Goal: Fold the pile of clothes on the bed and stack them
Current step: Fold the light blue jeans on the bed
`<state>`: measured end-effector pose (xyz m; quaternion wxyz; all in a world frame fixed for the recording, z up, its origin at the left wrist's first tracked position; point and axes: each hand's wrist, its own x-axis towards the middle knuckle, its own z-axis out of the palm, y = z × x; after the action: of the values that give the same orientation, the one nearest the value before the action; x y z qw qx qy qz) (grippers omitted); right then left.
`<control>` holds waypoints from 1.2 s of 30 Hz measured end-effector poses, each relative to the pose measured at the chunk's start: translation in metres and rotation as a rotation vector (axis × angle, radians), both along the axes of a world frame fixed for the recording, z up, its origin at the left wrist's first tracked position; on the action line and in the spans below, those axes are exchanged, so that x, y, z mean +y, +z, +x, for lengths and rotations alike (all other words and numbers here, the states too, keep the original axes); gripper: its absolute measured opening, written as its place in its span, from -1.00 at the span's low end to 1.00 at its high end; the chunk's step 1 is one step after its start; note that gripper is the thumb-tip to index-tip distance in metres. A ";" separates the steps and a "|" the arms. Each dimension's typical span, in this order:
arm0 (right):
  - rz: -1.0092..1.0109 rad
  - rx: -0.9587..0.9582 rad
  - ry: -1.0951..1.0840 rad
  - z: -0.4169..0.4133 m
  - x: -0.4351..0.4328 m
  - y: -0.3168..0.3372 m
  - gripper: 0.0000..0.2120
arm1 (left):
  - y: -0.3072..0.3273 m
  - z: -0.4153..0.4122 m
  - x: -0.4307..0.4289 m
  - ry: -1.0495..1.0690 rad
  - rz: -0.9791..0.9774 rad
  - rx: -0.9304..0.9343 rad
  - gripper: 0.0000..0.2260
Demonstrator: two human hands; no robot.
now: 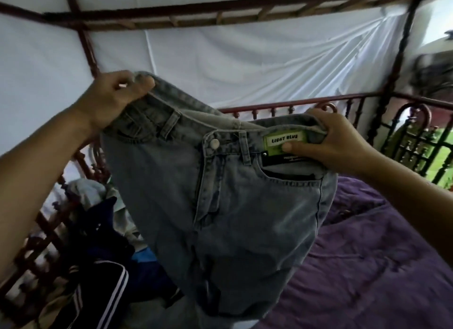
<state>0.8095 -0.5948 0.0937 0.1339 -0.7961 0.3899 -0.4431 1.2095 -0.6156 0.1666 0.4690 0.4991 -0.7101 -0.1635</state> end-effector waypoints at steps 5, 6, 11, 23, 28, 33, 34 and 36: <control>0.300 -0.149 -0.156 -0.045 -0.013 -0.062 -0.53 | -0.068 -0.045 -0.052 -0.229 0.354 -0.244 -0.57; 0.323 -0.131 -0.208 -0.054 -0.013 -0.077 -0.49 | -0.085 -0.059 -0.063 -0.228 0.374 -0.294 -0.67; 0.330 -0.055 -0.462 -0.105 0.003 -0.141 -0.71 | -0.153 -0.136 -0.128 -0.141 0.289 -0.415 -0.83; 0.281 -0.033 -1.012 -0.299 0.029 -0.237 -0.85 | -0.231 -0.429 -0.224 -0.221 0.120 -0.294 -0.92; 0.353 0.205 -1.101 -0.425 0.007 -0.319 -0.77 | -0.297 -0.579 -0.249 -0.280 0.059 -0.372 -0.90; 0.711 0.404 -1.083 -0.562 -0.023 -0.417 -0.77 | -0.401 -0.738 -0.279 -0.406 0.108 -0.604 -0.82; 0.778 0.437 -1.070 -0.587 -0.027 -0.433 -0.78 | -0.422 -0.767 -0.283 -0.434 0.141 -0.637 -0.81; 0.891 0.485 -1.034 -0.631 -0.034 -0.461 -0.80 | -0.462 -0.819 -0.287 -0.468 0.199 -0.679 -0.80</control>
<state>0.1787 -0.6285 -0.3675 0.1285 -0.4558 0.8787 -0.0598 0.3900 -0.9030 -0.2951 0.1086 0.3927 -0.8992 -0.1596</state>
